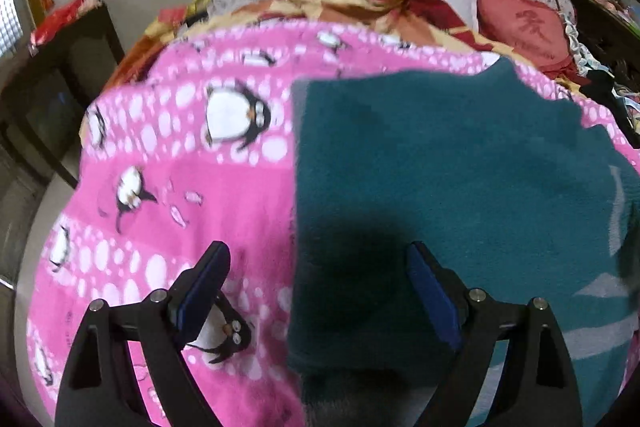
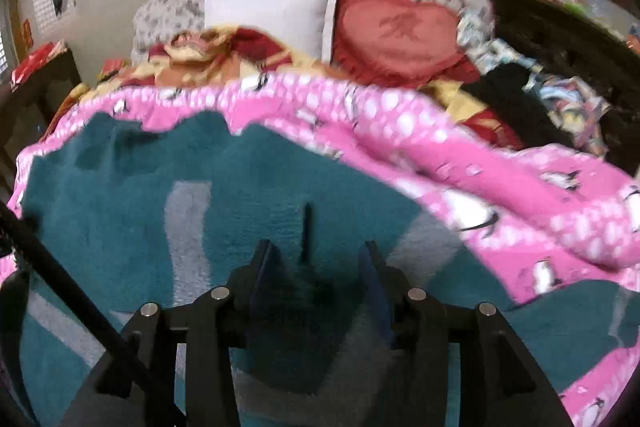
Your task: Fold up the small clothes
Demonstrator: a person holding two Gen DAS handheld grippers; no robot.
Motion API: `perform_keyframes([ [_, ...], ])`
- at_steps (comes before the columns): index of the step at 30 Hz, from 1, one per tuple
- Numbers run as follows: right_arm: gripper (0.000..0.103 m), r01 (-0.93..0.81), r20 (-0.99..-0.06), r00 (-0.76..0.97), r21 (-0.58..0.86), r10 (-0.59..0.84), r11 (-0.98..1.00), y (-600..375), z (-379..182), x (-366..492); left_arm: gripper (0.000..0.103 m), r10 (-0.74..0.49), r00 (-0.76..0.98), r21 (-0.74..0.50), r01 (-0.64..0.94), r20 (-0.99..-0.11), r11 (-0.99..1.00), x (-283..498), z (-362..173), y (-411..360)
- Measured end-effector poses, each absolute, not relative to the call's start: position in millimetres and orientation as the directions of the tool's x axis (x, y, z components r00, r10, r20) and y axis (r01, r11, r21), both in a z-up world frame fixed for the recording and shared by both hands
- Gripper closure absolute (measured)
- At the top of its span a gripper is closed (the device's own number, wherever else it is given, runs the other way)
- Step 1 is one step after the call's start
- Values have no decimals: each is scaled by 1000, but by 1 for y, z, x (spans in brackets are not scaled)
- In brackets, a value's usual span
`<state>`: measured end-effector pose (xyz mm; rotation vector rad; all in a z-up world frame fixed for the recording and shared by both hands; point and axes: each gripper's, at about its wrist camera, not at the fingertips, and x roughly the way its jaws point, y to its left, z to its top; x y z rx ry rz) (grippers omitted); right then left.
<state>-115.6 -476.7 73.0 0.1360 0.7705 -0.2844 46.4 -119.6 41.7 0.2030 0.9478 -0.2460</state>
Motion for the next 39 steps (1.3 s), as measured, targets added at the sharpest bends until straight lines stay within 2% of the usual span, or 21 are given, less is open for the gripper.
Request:
perform_keyframes([
  [5, 56, 130, -701, 709, 31, -72, 991, -431, 75, -99, 7, -100, 577, 85, 284, -811, 955, 50, 32, -115],
  [9, 59, 155, -768, 637, 47, -64, 987, -424, 40, -63, 5, -114, 592, 102, 319, -798, 942, 48, 30, -108],
  [12, 58, 177, -766, 638, 47, -79, 983, -418, 41, -67, 5, -136, 578, 68, 317, -804, 946, 44, 36, -93],
  [13, 57, 154, -761, 648, 75, -43, 985, -409, 47, -77, 5, -140, 580, 60, 313, -803, 948, 41, 40, -86],
  [20, 57, -153, -714, 644, 232, 275, 961, -308, 58, -136, 5, -83, 637, 111, 259, -766, 960, 22, 68, -42],
  [28, 57, -501, -745, 422, 283, 517, 818, -180, 28, -198, 5, -113, 654, 80, 258, -748, 963, -2, 91, -15],
  [29, 56, -536, -747, 396, 284, 534, 795, -163, 25, -206, 5, -121, 653, 74, 263, -747, 962, -5, 94, -15],
  [30, 48, -550, -748, 398, 270, 532, 791, -153, 23, -210, 5, -128, 652, 69, 267, -747, 961, -7, 95, -16],
  [31, 35, -567, -744, 406, 250, 531, 785, -141, 23, -214, 5, -143, 648, 58, 278, -748, 959, -11, 97, -18],
  [32, 31, -577, -737, 403, 255, 542, 776, -135, 22, -215, 5, -156, 646, 50, 289, -748, 956, -14, 99, -21],
  [37, 29, -622, -685, 378, 310, 622, 719, -107, 35, -225, 5, -181, 652, 77, 347, -737, 935, -28, 106, -40],
  [39, 29, -674, -658, 302, 365, 690, 643, -96, 39, -229, 5, -190, 656, 85, 364, -730, 928, -32, 110, -44],
])
